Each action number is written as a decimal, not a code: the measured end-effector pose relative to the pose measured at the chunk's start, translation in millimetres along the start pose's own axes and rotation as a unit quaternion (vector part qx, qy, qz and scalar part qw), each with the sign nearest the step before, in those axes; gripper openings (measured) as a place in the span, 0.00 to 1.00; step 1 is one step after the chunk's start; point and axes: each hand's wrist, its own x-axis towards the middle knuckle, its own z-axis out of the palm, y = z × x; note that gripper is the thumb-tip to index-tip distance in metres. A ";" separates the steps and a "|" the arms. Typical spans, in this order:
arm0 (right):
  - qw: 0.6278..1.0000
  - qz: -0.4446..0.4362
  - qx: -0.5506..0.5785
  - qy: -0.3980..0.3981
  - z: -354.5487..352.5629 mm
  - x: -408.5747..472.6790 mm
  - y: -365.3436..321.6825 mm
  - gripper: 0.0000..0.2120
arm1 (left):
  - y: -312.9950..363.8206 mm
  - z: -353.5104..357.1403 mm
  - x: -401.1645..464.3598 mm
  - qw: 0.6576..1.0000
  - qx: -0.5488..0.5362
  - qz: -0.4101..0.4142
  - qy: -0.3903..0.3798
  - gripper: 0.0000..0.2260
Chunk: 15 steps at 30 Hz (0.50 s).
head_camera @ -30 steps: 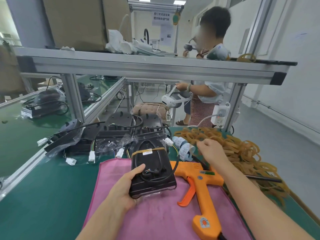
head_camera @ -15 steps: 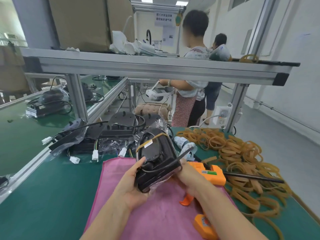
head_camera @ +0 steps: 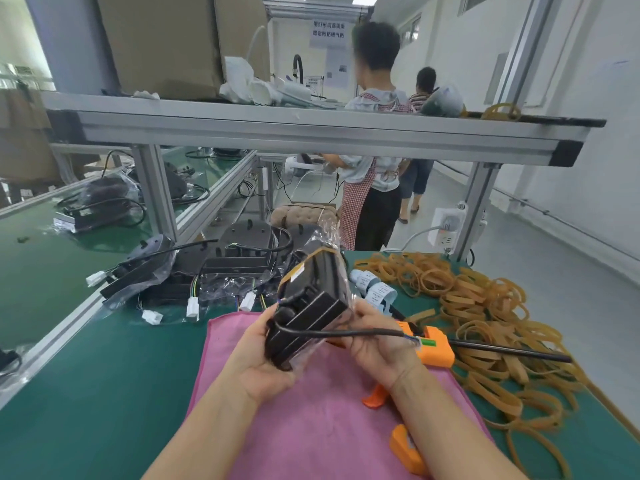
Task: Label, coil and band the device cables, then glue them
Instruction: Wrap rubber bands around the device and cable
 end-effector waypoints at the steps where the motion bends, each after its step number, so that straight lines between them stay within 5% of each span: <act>1: 1.000 -0.014 0.027 -0.006 1.5 2.1 0.9 0.17 | -0.9 0.2 -0.4 1.000 -0.005 0.005 0.000 0.12; 5: 0.994 0.034 0.088 -0.047 7.0 0.3 5.0 0.19 | -6.1 -1.5 2.1 1.000 -0.011 0.011 0.013 0.11; 7: 0.998 0.068 0.016 0.001 7.2 -2.3 5.2 0.05 | -6.2 -3.3 3.2 1.000 0.001 0.024 0.014 0.10; 12: 0.996 0.077 0.024 0.025 5.7 -3.7 -2.6 0.27 | 4.5 -7.7 5.9 0.993 -0.022 0.111 0.040 0.13; 15: 0.991 0.096 -0.078 0.046 1.4 -13.1 -0.4 0.20 | 13.5 -9.3 5.6 0.983 -0.055 0.165 0.061 0.10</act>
